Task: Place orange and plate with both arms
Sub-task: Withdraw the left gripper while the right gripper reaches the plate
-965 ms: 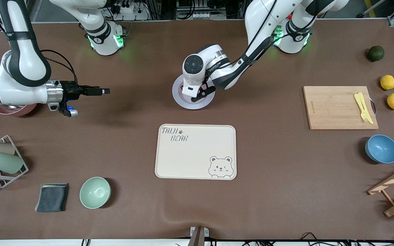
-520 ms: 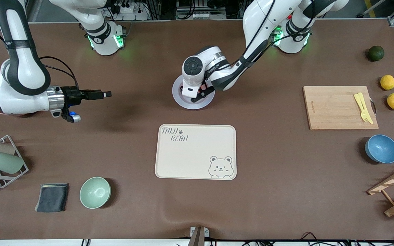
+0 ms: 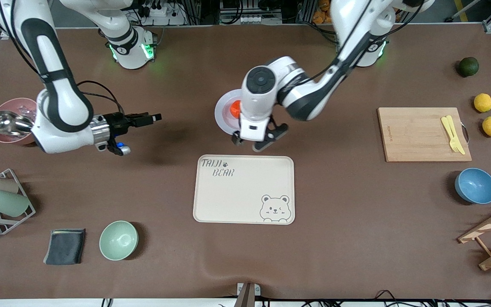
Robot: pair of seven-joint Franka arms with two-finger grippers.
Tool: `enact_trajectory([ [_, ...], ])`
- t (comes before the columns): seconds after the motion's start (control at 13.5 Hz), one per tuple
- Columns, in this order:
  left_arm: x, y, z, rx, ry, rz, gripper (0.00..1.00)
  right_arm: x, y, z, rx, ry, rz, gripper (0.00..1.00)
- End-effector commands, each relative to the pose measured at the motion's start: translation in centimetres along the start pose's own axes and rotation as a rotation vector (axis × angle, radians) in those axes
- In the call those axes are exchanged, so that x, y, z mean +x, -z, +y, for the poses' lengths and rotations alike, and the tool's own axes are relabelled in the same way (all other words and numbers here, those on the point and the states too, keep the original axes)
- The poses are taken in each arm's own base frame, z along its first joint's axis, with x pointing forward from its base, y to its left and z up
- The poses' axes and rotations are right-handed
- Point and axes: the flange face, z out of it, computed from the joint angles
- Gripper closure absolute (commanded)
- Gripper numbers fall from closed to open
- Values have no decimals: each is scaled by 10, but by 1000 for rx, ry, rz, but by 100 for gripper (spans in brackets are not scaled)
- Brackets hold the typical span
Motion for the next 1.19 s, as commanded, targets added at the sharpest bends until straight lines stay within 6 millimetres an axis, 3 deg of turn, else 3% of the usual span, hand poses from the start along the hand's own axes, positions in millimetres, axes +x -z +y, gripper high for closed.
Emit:
enact_trajectory([
  [0.0, 87, 88, -31, -18, -42, 87, 0, 9, -25, -11, 21, 10, 1, 0],
  [0.15, 157, 142, -73, -34, -84, 125, 0, 12, -36, -15, 38, 4, 26, 0],
  [0.3, 202, 203, -114, -92, -132, 153, 0, 11, -48, -17, 42, -1, 21, 0],
  [0.37, 231, 224, -138, -107, -137, 161, 0, 12, -61, -19, 37, -6, 24, 0],
  [0.52, 271, 238, -180, -56, -168, 164, 0, 13, -94, -24, 33, -22, 62, 0],
  [0.59, 284, 249, -202, -27, -222, 166, 0, 13, -111, -27, 33, -27, 58, 0],
  [0.74, 307, 265, -231, 17, -367, 139, 0, 17, -124, -25, 40, -43, 43, 0],
  [0.89, 311, 284, -236, 27, -477, 145, 0, 16, -143, -19, 37, -45, 29, 0],
  [1.11, 309, 291, -240, 25, -522, 147, 0, 13, -172, 5, 113, 13, 49, 0],
])
